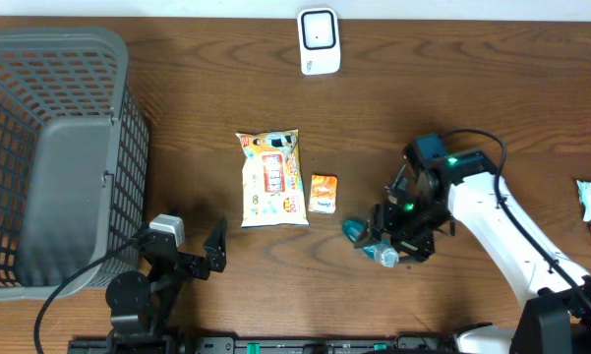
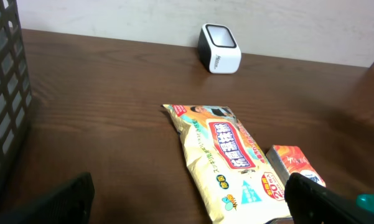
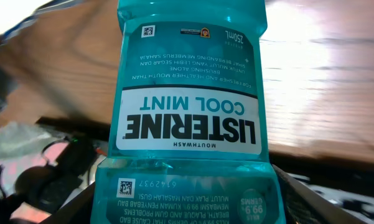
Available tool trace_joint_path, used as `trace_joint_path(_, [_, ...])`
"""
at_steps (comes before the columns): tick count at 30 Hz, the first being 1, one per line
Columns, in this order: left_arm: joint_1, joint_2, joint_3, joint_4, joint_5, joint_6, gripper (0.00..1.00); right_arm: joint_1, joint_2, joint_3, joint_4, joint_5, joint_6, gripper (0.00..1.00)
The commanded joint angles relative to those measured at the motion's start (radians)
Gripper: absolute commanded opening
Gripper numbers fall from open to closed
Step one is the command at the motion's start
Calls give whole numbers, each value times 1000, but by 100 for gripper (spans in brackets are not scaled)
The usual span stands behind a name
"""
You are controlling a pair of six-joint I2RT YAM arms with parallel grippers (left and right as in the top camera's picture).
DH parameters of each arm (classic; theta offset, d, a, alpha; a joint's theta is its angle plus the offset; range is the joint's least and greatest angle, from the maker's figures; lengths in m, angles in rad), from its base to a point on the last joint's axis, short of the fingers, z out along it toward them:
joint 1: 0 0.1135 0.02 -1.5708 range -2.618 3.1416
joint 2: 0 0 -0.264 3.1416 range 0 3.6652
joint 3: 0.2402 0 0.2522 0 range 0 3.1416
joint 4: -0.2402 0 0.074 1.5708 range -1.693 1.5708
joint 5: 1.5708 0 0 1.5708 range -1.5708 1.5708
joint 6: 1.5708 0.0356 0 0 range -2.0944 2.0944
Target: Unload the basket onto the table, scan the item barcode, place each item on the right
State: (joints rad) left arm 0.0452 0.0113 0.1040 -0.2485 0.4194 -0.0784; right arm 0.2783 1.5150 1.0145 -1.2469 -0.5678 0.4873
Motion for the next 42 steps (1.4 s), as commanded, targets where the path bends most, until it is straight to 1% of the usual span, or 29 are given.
trace_joint_path(1, [4, -1, -20, -12, -2, -6, 98, -25, -5, 26, -32, 48, -40, 58])
trace_joint_path(4, [4, -1, -20, -11, -2, -6, 98, -41, -5, 28, -70, 100, -40, 58])
trace_joint_path(8, [4, -1, -20, -12, -2, -6, 98, -58, -5, 50, -117, 118, -59, 59])
trace_joint_path(15, [4, -1, -20, -12, -2, -6, 98, -87, 19, 151, -177, 149, -83, 60])
trace_joint_path(18, [4, -1, -20, -12, -2, -6, 98, -92, 44, 183, -204, 134, -85, 62])
trace_joint_path(22, [4, -1, -20, -12, -2, -6, 98, -93, 103, 185, -264, 35, -128, 62])
trace_joint_path(25, [4, -1, -20, -12, -2, -6, 98, -93, 174, 185, -336, 4, -191, 60])
trace_joint_path(28, [4, -1, -20, -12, -2, -6, 98, -94, 239, 185, -370, 5, -236, 56])
trace_joint_path(32, [4, -1, -20, -12, -2, -6, 98, -94, 300, 185, -357, 19, -255, 51])
trace_joint_path(34, [4, -1, -20, -11, -2, -6, 98, -95, 312, 185, -338, 45, -257, 51])
trace_joint_path(35, [4, -1, -20, -12, -2, -6, 98, -95, 312, 185, -325, 55, -257, 54])
trace_joint_path(38, [4, -1, -20, -12, -2, -6, 98, -96, 311, 190, -293, 77, -256, 67])
trace_joint_path(39, [4, -1, -20, -12, -2, -6, 98, -96, 311, 192, -285, 88, -256, 70])
trace_joint_path(41, [4, -1, -20, -12, -2, -6, 98, -96, 311, 198, -277, 114, -256, 72])
trace_joint_path(42, [4, -1, -20, -11, -2, -6, 98, -96, 311, 201, -277, 122, -255, 75])
